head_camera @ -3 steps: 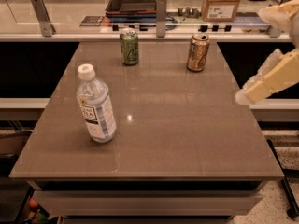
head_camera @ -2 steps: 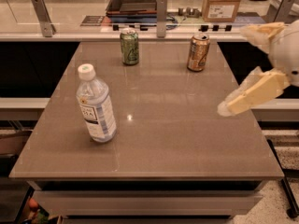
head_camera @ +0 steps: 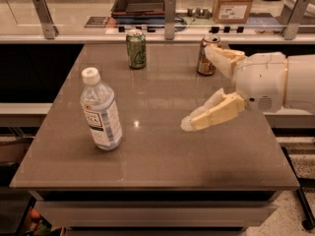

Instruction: Pick blue plastic bottle

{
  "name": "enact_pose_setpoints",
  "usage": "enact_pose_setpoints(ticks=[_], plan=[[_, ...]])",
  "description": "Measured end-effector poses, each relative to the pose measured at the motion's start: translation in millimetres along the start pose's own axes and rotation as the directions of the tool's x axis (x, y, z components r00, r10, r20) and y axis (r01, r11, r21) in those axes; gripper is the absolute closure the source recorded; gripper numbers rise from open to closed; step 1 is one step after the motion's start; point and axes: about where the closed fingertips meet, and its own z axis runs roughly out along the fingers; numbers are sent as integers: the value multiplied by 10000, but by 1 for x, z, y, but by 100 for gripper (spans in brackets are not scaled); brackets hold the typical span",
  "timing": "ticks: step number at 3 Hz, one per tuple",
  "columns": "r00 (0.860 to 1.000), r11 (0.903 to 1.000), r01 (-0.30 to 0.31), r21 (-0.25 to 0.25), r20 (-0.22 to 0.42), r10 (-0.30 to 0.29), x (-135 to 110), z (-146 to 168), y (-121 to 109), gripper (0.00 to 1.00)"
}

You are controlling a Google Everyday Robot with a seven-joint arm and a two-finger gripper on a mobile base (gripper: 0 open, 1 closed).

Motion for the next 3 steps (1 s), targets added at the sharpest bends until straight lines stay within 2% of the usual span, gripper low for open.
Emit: enact_pose_setpoints(ticks=[1, 2, 3], plan=[[9944, 9973, -358, -645, 967, 419, -9, 34, 18, 0], [9908, 9917, -601, -1134, 1135, 730, -11, 61, 31, 0], [9933, 9861, -786, -1461, 722, 899, -9, 86, 43, 0]])
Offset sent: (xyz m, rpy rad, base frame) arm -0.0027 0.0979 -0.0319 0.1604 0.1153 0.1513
